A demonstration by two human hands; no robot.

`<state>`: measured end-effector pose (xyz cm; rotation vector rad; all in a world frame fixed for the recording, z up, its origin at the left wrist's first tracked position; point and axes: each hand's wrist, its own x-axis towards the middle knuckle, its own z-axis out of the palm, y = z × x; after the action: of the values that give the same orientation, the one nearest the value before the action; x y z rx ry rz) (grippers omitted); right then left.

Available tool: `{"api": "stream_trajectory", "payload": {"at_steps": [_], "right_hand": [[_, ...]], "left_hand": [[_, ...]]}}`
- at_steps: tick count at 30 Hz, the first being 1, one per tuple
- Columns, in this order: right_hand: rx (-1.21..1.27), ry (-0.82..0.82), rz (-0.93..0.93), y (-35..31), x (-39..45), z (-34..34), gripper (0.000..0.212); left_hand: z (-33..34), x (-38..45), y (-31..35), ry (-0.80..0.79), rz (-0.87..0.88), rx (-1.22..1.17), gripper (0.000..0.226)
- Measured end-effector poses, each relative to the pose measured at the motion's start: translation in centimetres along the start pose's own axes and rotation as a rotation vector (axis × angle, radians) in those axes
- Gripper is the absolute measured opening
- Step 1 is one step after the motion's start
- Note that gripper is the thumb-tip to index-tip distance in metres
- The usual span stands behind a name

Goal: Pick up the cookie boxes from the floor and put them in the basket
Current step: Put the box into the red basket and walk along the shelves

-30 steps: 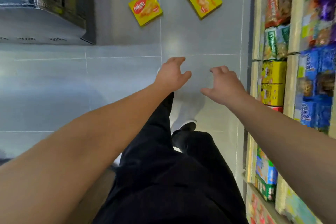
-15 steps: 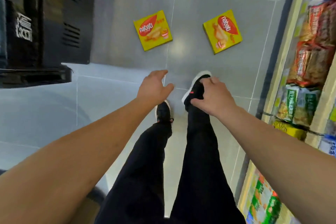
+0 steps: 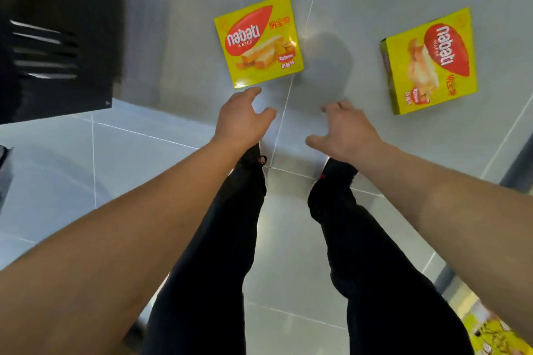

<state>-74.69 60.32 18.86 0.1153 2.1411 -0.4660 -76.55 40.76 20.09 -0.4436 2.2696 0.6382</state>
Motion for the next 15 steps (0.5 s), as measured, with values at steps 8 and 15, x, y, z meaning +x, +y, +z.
{"api": "stream_trajectory", "payload": {"at_steps": [8,15], "right_hand": [[0.222,0.136,0.04,-1.9,14.1,4.1,0.071],[0.393,0.319,0.095,-3.0,23.1,5.8,0.068]], "left_hand": [[4.7,12.6,-6.8,0.088,-0.166,-0.155,0.065],[7.5,20.6,-8.8,0.185,-0.332,-0.38,0.059]]}}
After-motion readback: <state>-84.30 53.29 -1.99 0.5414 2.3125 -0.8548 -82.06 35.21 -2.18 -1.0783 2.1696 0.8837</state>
